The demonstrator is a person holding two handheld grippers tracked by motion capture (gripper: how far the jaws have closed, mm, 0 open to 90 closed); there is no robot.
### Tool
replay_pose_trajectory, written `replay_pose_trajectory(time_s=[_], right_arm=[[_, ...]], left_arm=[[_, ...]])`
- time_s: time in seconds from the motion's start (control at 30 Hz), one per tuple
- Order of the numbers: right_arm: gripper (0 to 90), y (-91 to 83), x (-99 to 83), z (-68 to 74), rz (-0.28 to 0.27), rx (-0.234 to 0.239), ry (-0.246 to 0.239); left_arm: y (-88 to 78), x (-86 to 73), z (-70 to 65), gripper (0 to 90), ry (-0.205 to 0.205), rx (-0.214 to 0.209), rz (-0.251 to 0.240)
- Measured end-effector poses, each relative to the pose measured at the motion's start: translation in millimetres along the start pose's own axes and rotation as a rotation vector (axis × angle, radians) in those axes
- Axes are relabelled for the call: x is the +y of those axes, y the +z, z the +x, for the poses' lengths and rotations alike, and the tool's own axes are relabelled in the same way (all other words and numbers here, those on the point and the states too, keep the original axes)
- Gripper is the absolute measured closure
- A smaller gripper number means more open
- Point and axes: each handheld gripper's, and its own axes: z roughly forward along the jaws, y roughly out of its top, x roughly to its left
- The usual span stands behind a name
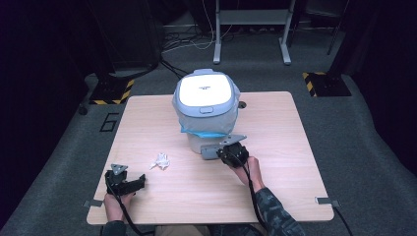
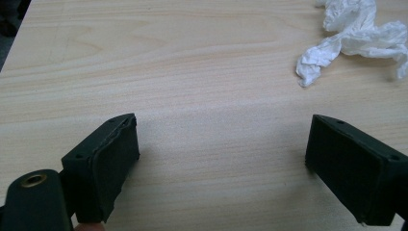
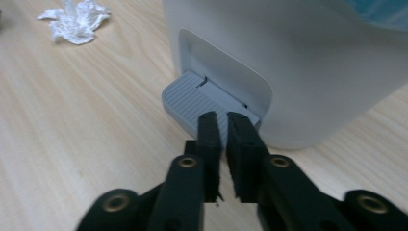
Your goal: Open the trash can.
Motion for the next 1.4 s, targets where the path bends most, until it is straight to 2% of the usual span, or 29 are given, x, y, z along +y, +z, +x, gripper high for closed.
replay_pose_trajectory(time_s=[0.1,0.3,0.33,0.43,0.53,0.77,0.83,1.3,1.4], right_arm=[[90.0,8.8,0.4,2.9,-0.036,-0.020,-0.022],[90.0,26.4,-4.5,5.3,-0.031,-0.035,-0.018],[90.0,28.4,-7.1,6.7,-0.050,-0.040,-0.004],[90.0,29.2,-10.4,7.7,-0.066,-0.048,0.006],[90.0,30.1,-13.1,10.3,-0.076,-0.067,-0.009],[90.0,31.7,-17.9,12.0,-0.096,-0.081,-0.016],[90.0,32.1,-19.2,12.3,-0.101,-0.077,-0.004],[90.0,40.2,-27.4,15.2,-0.098,-0.087,-0.011],[90.0,41.3,-27.2,15.7,-0.103,-0.099,-0.036]], left_arm=[[0.0,0.0,0.0,11.3,0.000,0.000,0.000],[0.0,0.0,0.0,11.3,0.000,0.000,0.000],[0.0,0.0,0.0,11.3,0.000,0.000,0.000],[0.0,0.0,0.0,11.3,0.000,0.000,0.000],[0.0,-0.1,0.0,11.3,0.000,0.001,0.000],[0.0,-0.1,0.0,11.3,0.000,0.001,0.000],[0.3,-0.1,-0.4,11.4,-0.005,0.002,-0.005],[0.4,-0.1,-0.7,11.4,-0.008,0.004,-0.005],[0.3,-0.1,-0.7,11.4,-0.008,0.003,-0.005]])
